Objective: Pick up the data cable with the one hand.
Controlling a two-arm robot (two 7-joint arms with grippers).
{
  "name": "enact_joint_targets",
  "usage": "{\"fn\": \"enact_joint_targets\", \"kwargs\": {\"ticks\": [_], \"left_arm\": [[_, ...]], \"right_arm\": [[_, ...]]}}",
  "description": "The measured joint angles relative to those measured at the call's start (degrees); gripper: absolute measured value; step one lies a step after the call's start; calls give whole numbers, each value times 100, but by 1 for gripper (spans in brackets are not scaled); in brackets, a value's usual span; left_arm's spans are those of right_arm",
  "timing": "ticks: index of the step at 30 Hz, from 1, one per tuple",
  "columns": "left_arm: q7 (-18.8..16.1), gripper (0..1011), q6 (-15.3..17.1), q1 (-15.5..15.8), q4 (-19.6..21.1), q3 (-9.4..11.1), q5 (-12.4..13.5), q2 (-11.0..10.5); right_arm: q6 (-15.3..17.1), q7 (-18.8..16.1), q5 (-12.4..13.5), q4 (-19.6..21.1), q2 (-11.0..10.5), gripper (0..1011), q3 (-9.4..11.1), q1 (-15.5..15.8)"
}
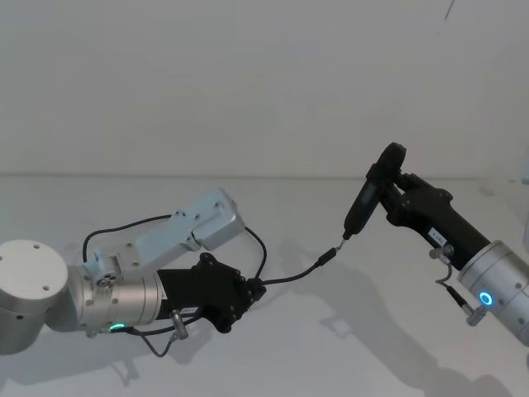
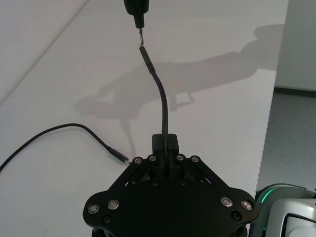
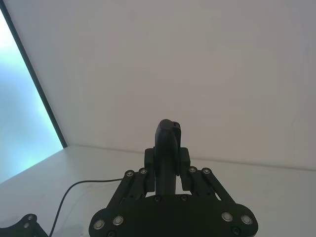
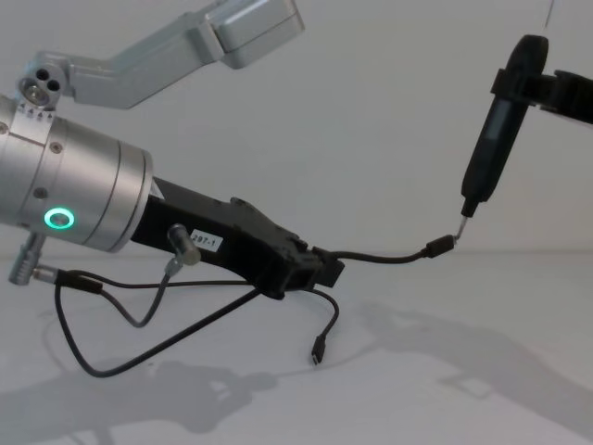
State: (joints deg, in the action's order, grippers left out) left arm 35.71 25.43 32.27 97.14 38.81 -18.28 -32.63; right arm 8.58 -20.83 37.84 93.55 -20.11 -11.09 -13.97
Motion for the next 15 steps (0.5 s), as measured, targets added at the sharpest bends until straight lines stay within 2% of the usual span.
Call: {"fn": "enact_joint_targets", "kwargs": {"ticks": [15], "left_arm": [[1, 42, 0, 2, -1, 0, 0, -4]], "right_arm": [[-26, 50, 20, -45, -25, 279, -59, -17]]}}
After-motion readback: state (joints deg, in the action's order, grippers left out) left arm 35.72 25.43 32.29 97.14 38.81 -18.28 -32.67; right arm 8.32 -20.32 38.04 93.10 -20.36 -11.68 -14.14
